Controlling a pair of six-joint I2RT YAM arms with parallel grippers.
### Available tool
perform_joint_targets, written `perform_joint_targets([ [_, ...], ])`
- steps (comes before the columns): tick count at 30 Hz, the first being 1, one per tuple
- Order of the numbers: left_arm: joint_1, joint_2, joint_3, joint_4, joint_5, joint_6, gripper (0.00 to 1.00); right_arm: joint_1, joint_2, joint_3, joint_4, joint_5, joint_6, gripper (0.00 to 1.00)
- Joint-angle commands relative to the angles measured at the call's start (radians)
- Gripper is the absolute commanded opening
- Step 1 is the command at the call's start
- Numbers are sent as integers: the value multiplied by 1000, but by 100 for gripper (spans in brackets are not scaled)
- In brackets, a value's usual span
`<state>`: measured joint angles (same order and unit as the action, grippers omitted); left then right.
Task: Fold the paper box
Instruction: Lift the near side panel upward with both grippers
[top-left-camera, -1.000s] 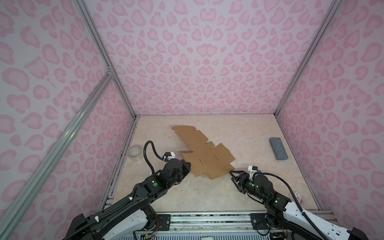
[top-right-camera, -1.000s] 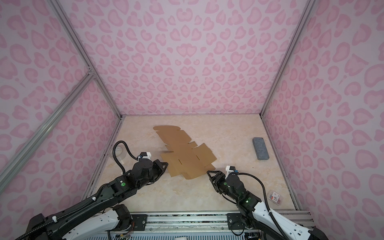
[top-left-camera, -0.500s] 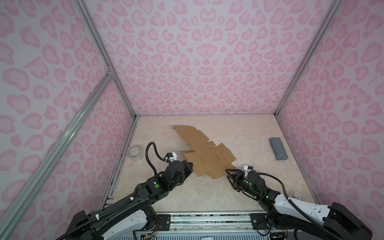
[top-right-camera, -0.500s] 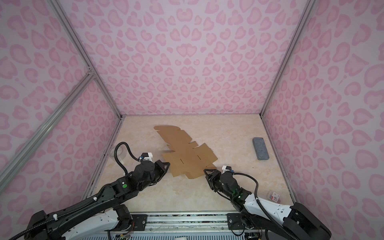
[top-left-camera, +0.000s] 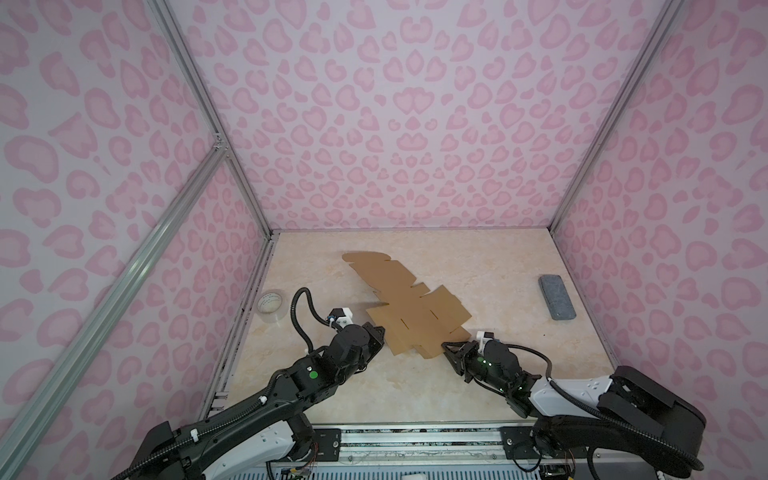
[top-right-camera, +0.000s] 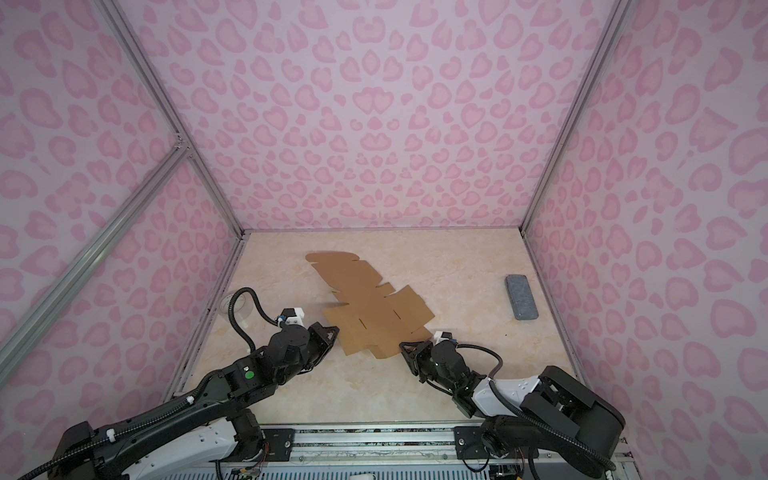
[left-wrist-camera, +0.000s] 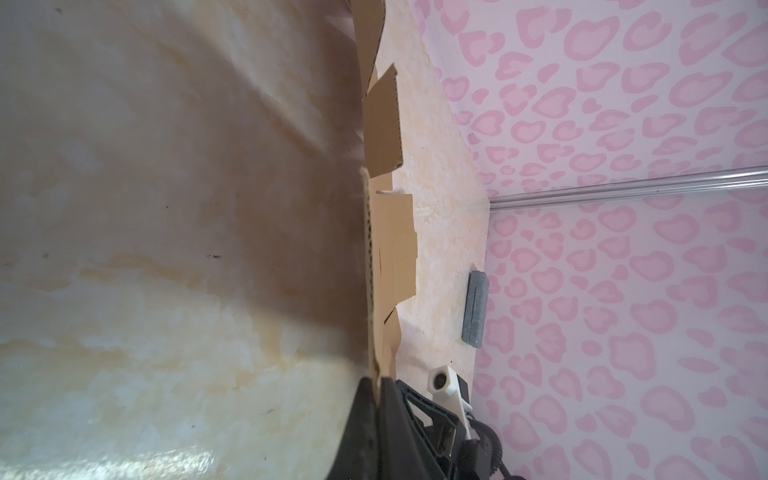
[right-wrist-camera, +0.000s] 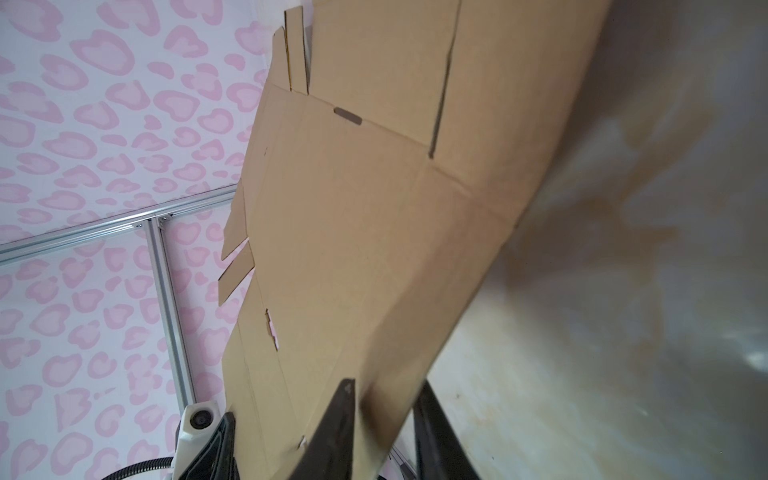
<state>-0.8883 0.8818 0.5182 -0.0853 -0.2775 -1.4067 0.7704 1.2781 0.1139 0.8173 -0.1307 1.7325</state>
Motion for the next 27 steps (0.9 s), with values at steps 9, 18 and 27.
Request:
perform_joint_targets([
  [9, -4, -9, 2, 50, -14, 16, 6, 0, 55, 15, 122, 38, -66, 6],
  [18, -6, -42, 91, -64, -45, 186, 81, -45, -69, 42, -107, 14, -173, 0],
  [27, 7, 1, 406, -360, -128, 585, 98, -230, -334, 436, -1077, -43, -806, 0],
])
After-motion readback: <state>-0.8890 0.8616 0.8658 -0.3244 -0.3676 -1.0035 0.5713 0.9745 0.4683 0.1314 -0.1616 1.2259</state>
